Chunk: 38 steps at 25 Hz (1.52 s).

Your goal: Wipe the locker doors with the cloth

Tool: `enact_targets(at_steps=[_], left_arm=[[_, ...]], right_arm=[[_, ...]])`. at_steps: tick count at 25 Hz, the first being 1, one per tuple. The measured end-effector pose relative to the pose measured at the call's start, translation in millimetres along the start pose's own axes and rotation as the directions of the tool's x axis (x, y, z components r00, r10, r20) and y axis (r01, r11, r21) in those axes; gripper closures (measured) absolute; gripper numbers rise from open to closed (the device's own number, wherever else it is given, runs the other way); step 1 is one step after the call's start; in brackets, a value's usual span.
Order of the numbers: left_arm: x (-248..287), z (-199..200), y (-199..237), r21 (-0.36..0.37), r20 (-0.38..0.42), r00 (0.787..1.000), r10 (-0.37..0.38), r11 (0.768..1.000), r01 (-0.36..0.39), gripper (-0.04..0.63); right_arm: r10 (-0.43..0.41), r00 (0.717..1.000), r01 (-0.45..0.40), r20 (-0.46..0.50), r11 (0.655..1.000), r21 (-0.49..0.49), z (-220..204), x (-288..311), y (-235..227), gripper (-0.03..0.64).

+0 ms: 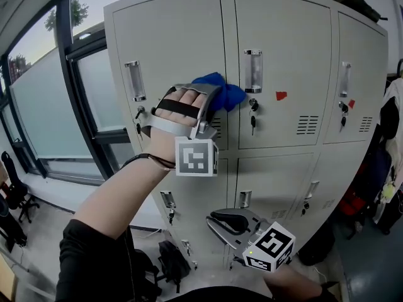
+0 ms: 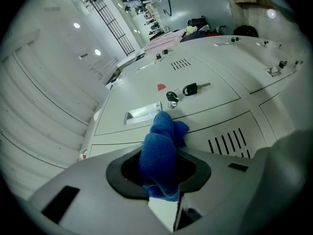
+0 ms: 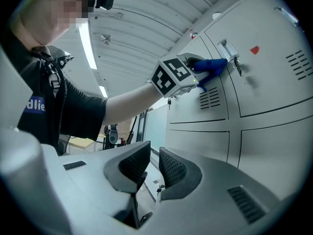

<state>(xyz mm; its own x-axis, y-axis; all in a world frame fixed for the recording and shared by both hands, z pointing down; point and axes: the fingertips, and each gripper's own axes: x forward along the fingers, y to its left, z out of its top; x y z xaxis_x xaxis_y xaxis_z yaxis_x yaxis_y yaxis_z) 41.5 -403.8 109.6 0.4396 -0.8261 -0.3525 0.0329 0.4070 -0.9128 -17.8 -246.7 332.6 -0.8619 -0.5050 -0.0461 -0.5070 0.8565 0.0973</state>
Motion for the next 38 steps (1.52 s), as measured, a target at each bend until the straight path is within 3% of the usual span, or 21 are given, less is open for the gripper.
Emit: enact_targets(at_steps=[4, 14, 18, 24, 31, 35, 38], left_arm=[[-12, -9, -3, -0.017, -0.006, 1.0, -0.025, 1.0, 0.025, 0.482], [-47, -90, -24, -0.019, -0.148, 0.987, -0.061, 0.998, 0.059, 0.482], [-41, -80, -27, -0.02, -0.133, 0.99, -0.056, 0.998, 0.054, 0.482], [-22, -28, -26, 0.014, -0.051, 0.999, -0.019, 1.0, 0.02, 0.482], [-11, 15, -31, 0.003, 0.019, 0.999, -0.047, 0.999, 0.047, 0.482], [-21, 11, -45, -0.036, 0.035, 0.994, -0.102, 0.994, 0.104, 0.482], [-39, -18, -49, -0.033, -0.004, 0.995, -0.098, 0.995, 0.098, 0.482]], right_arm=[[-0.002, 1.0, 0.002, -0.007, 1.0, -0.008, 0, 2, 2, 0.566], [0.066, 0.998, -0.066, -0.02, 0.998, -0.019, 1, 27, 21, 0.565], [0.062, 0.998, -0.063, -0.022, 0.998, -0.017, -2, 26, 17, 0.565], [0.024, 1.0, -0.025, -0.018, 1.0, -0.016, 0, 14, 7, 0.565], [-0.042, 0.999, 0.042, -0.01, 0.999, -0.003, 0, -5, -4, 0.565], [-0.039, 0.999, 0.039, -0.014, 0.999, -0.009, 1, -2, 1, 0.565], [-0.016, 1.0, 0.015, -0.022, 1.0, -0.009, 0, 9, 11, 0.565]])
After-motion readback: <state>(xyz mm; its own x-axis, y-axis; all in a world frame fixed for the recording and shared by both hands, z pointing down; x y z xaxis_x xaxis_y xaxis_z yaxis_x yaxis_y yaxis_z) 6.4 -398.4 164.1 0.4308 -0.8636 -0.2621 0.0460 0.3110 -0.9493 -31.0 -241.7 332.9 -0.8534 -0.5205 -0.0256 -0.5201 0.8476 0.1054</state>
